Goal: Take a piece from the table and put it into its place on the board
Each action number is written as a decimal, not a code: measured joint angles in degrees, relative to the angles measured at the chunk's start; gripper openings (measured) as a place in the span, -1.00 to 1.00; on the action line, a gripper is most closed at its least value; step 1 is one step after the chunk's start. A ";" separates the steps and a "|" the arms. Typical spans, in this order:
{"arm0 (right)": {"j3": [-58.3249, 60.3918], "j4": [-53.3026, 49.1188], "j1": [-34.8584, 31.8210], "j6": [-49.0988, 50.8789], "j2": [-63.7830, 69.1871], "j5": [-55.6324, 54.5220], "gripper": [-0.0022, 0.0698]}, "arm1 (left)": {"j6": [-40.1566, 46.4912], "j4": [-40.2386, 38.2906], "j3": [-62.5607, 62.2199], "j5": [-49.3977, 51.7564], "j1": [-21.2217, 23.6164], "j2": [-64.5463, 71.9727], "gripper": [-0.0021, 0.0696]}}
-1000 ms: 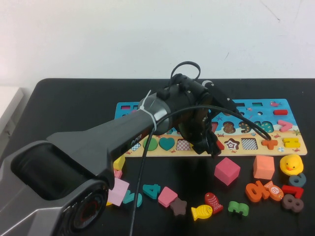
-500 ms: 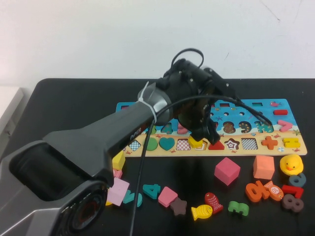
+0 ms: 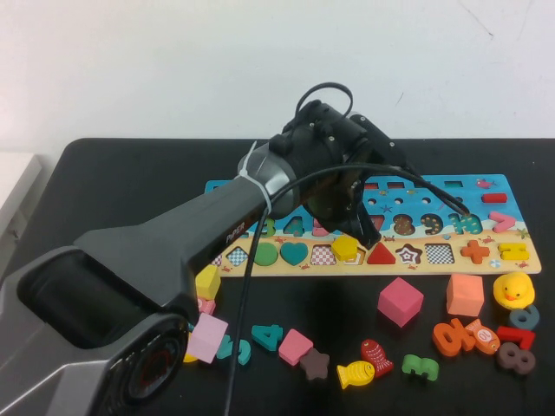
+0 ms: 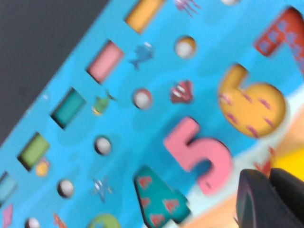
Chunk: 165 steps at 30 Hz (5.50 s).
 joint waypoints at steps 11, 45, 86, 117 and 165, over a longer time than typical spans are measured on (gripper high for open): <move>0.00 0.00 0.00 0.00 0.00 0.00 -0.89 | -2.20 1.03 0.00 -4.84 0.47 2.94 -0.94; 0.00 0.00 0.00 0.00 0.00 0.00 -0.89 | -7.51 4.83 -0.03 -1.75 -2.14 3.36 -0.95; 0.00 0.00 0.00 0.00 0.00 0.00 -0.89 | -16.68 8.15 63.41 -9.51 -3.41 -74.83 -0.95; 0.00 0.00 0.00 -1.74 0.00 0.00 -0.89 | -3.20 -14.19 120.50 -42.29 34.96 -135.18 -0.95; 0.00 0.00 0.00 -1.74 0.00 0.00 -0.89 | 2.23 -19.79 123.88 -35.66 33.66 -135.32 -0.95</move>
